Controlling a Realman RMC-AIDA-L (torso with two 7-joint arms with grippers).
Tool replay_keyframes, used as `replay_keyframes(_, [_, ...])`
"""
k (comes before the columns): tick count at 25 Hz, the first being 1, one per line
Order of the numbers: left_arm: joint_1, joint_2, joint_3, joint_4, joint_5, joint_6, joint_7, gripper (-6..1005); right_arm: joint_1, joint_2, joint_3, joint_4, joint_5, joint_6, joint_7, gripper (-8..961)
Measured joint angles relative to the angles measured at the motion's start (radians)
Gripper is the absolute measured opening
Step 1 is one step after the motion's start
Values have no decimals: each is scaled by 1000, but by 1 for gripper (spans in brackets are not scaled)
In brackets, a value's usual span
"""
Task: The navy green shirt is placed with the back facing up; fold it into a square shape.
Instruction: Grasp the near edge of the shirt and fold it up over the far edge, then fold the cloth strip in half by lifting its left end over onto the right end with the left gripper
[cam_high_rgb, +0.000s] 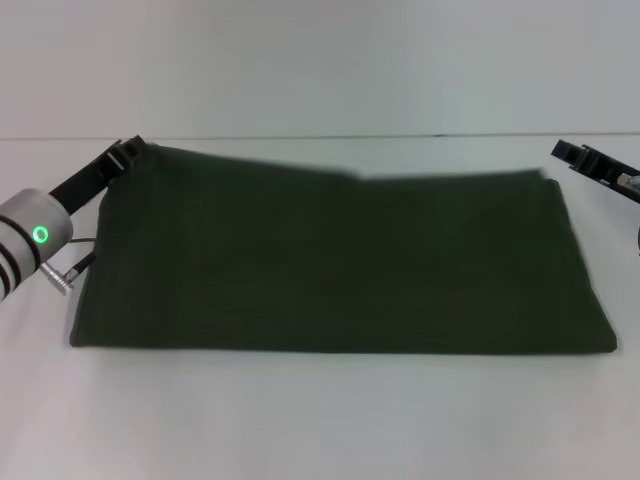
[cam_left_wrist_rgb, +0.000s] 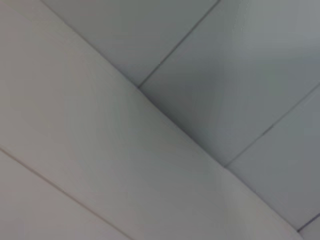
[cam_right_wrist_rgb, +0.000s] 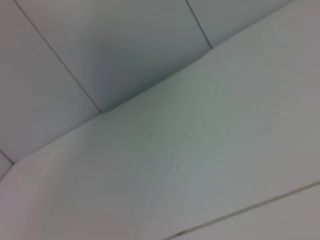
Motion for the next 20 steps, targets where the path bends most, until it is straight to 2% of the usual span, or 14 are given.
replay_keyframes(2, [13,-3,0,-11,-50,0,44,74,-4,0,0,2,25,0,-22,40])
replay_keyframes(8, [32,-3,2,-29,-97,13,80,85,-9,-1,0,12,35,-7,-33,273])
replay_keyframes(10, [38,0,4,-31,-90,23,72,295,-12,-1,-9,11,33,-24,-33,356])
replay_keyframes(14, [89,24,75,-18,-68,140,-20,477,-46,-16,-93,-10,31,-190,-77,527])
replay_keyframes(17, [136,43,147,36,-22,257,-167,595,-74,-29,-209,-41,28,-349,-135,671])
replay_keyframes(20, [182,47,186,138,71,392,-330,703,-109,-31,-357,-96,28,-484,-192,852])
